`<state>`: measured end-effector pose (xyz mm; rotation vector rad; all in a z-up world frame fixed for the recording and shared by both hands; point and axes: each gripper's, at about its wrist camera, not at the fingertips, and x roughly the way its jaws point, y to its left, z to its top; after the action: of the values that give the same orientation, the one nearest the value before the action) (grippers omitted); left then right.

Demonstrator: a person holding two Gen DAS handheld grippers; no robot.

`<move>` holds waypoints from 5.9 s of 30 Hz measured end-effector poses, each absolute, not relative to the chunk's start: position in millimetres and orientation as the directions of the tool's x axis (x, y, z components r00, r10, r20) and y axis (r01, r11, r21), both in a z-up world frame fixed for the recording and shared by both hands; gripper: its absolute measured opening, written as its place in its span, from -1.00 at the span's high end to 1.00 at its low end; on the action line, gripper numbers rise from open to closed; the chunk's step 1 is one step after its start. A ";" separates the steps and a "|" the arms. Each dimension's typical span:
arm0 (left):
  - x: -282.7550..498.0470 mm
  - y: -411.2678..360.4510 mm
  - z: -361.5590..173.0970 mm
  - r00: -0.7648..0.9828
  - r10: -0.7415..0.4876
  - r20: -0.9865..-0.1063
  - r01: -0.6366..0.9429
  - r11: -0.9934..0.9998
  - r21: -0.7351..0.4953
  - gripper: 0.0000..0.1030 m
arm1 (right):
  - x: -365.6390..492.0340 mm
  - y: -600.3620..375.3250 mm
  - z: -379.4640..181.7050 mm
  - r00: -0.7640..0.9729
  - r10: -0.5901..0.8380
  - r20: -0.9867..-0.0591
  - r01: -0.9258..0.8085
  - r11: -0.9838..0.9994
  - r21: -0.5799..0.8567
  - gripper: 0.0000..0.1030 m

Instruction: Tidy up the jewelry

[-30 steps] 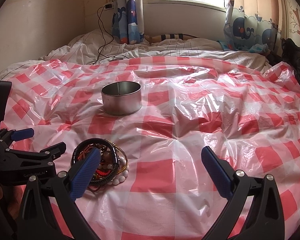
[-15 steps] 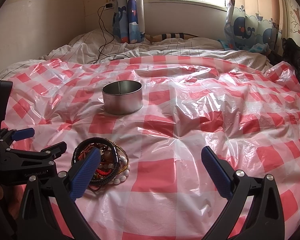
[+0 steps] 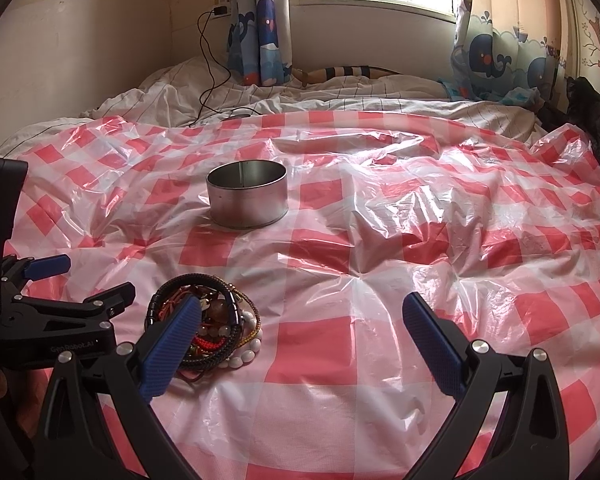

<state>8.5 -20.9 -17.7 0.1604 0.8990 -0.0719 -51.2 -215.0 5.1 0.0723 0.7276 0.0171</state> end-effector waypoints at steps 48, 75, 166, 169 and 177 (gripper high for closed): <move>51.8 -7.8 -6.9 0.618 -0.047 -0.785 0.156 0.986 0.064 -0.85 | 3.5 -187.2 -29.8 0.529 0.351 -0.773 -0.353 0.919 0.176 0.58; -14.2 -67.4 -0.5 0.436 -0.511 -0.741 0.640 0.755 -0.144 -0.33 | 8.5 -294.8 8.0 0.705 0.282 -0.650 -0.057 0.937 0.344 0.82; 162.7 -53.4 29.1 0.563 -0.562 -0.606 0.466 0.821 -0.329 0.92 | 127.5 -231.6 8.7 0.714 0.123 -0.689 -0.157 0.988 0.014 0.83; 171.2 -54.7 6.7 0.537 -0.520 -0.664 0.437 0.845 -0.308 0.91 | 130.3 -235.2 2.8 0.709 0.104 -0.698 -0.144 0.990 0.002 0.83; 181.9 -56.0 -16.3 0.486 -0.465 -0.740 0.403 0.871 -0.282 0.55 | 130.7 -229.7 3.8 0.711 0.116 -0.694 -0.162 0.987 -0.001 0.83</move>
<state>181.9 -56.0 -16.3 -0.0738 0.9230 -0.5281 130.7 -229.7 3.8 -0.0634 0.7651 0.1542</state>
